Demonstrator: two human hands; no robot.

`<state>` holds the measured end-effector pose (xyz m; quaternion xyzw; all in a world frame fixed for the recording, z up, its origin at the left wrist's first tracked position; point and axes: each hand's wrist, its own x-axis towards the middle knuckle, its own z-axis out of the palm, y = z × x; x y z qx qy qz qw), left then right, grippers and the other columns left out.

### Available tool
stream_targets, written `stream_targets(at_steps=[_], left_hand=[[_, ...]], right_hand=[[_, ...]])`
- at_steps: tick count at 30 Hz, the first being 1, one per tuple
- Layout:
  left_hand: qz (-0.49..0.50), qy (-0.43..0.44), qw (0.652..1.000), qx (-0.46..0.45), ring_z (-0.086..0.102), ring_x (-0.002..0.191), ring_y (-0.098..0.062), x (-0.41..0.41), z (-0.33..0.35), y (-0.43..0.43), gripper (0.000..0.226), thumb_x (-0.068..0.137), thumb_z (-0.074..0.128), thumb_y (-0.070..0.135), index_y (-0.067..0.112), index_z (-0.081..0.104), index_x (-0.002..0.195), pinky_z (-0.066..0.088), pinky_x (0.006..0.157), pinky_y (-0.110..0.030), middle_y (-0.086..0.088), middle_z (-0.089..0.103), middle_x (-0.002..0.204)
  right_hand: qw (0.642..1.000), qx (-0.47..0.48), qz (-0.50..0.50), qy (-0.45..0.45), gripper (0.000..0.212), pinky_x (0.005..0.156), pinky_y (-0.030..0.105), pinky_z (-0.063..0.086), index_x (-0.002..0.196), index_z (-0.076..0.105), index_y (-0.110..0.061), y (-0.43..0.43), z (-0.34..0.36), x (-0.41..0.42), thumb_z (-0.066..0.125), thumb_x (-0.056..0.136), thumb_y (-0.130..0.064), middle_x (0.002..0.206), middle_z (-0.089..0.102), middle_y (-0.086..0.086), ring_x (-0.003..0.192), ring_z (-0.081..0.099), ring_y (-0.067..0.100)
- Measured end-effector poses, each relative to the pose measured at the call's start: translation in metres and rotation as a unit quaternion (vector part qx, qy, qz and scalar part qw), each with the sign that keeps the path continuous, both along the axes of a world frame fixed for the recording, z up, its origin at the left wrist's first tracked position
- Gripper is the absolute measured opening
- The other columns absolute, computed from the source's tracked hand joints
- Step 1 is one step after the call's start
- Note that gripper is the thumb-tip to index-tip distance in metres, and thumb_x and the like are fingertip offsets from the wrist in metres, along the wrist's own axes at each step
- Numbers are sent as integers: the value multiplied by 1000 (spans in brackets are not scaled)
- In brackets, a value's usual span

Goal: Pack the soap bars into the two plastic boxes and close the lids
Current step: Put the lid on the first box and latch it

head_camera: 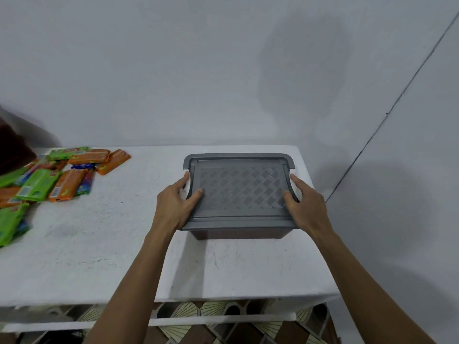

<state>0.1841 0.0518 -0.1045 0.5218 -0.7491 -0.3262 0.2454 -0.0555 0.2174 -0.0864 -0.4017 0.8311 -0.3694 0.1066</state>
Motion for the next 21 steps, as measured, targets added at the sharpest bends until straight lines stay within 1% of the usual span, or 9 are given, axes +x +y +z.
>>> stream_targets(at_steps=[2, 4, 6, 8, 11, 15, 19, 21], left_hand=[[-4, -4, 1000, 0, 59, 116, -30, -15, 1, -18, 72, 86, 62, 52, 21, 39, 147, 49, 100, -45, -8, 55, 140], [-6, -6, 1000, 0, 57, 118, -30, -31, 2, -37, 71, 86, 63, 51, 21, 39, 147, 48, 102, -45, -9, 53, 141], [-8, 0, 1000, 5, 55, 123, -30, -48, 4, -57, 71, 86, 64, 49, 21, 40, 147, 45, 105, -44, -9, 52, 142], [-8, 12, 1000, 14, 52, 126, -30, -66, 6, -76, 70, 86, 66, 48, 21, 42, 146, 43, 107, -42, -9, 52, 143], [-2, 12, 1000, 15, 51, 127, -30, -92, 8, -106, 69, 86, 66, 48, 21, 43, 145, 42, 108, -42, -10, 52, 143], [-3, 8, 1000, 13, 50, 129, -29, -119, 9, -141, 68, 85, 66, 48, 21, 45, 144, 40, 109, -39, -9, 52, 143], [0, 1, 1000, 10, 51, 127, -31, -140, 9, -168, 68, 86, 66, 48, 22, 45, 144, 41, 107, -41, -10, 52, 143], [4, 4, 1000, 12, 52, 126, -31, -146, 8, -175, 69, 86, 66, 48, 21, 44, 145, 43, 106, -42, -11, 52, 142]], right_hand=[[1000, -4, 0, 5, 52, 91, 22, 42, 146, 42, -16, -18, -4, -17, 54, 97, -26, 138, 57, 5, 98, 62, 20], [1000, -3, -2, 6, 52, 93, 30, 47, 146, 42, -17, -36, -8, -36, 54, 96, -27, 133, 60, 7, 96, 62, 22], [1000, 11, -5, 20, 53, 93, 37, 49, 146, 40, -18, -56, -11, -54, 53, 96, -30, 124, 64, 9, 93, 62, 23], [999, 25, -10, 36, 55, 88, 37, 50, 147, 39, -19, -77, -11, -72, 52, 96, -33, 117, 66, 10, 88, 59, 22], [998, 39, -16, 55, 57, 85, 37, 49, 148, 38, -22, -107, -12, -98, 51, 95, -38, 117, 66, 11, 95, 62, 27], [997, 46, -22, 53, 58, 90, 37, 48, 148, 37, -23, -141, -12, -124, 51, 95, -39, 128, 62, 11, 108, 60, 30], [997, 53, -27, 57, 58, 92, 39, 47, 148, 36, -27, -167, -14, -143, 50, 94, -41, 131, 60, 9, 112, 59, 30], [997, 55, -27, 52, 58, 92, 40, 48, 148, 35, -29, -177, -16, -153, 49, 94, -42, 130, 61, 9, 110, 60, 30]])
